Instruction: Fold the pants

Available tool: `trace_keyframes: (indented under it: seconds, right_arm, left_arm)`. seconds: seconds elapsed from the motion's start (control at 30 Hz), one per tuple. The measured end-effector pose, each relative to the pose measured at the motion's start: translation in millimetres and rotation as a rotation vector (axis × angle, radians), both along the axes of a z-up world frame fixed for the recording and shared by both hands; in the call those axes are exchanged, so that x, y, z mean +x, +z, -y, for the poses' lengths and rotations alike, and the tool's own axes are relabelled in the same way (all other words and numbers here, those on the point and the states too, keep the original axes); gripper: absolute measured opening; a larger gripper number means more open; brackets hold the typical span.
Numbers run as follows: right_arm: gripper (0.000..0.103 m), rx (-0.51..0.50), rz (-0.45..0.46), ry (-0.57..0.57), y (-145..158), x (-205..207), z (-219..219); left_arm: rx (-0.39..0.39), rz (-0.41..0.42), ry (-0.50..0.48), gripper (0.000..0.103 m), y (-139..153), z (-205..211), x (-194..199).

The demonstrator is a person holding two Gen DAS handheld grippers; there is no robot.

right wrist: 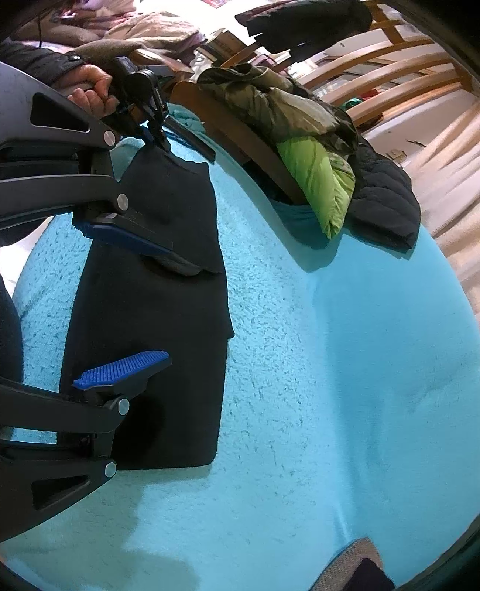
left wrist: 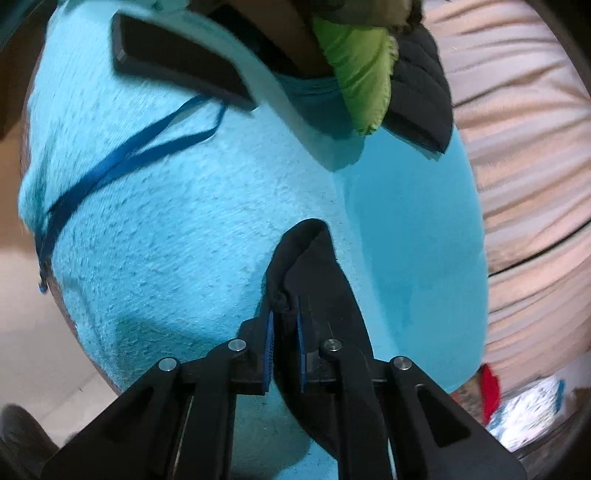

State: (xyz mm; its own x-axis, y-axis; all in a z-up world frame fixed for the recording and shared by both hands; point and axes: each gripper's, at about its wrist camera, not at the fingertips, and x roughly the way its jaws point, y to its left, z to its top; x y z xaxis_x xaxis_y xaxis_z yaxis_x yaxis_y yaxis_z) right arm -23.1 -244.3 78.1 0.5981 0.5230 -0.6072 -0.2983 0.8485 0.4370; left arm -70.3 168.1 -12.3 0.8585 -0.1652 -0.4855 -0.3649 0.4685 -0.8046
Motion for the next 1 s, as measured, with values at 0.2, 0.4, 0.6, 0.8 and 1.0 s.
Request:
trace_keyframes:
  seconds: [0.2,0.4,0.6,0.8,1.0]
  right_arm:
    - [0.056,0.056,0.006,-0.051,1,-4,15]
    - [0.056,-0.071,0.054,-0.194,6,5,69]
    - [0.056,-0.367,0.039,-0.354,-24,41,127]
    - [0.056,-0.454,0.092,-0.306,-49,52,123]
    - [0.055,-0.465,0.128,-0.270,-50,47,114]
  left_arm:
    - [0.268,0.045,-0.058,0.007,50,35,8]
    - [0.456,0.143,-0.202,0.007,93,89,13]
    - [0.499,0.204,-0.403,0.007,107,154,28]
    - [0.506,0.219,-0.565,0.007,108,214,40]
    - [0.496,0.191,-0.736,0.007,105,276,57]
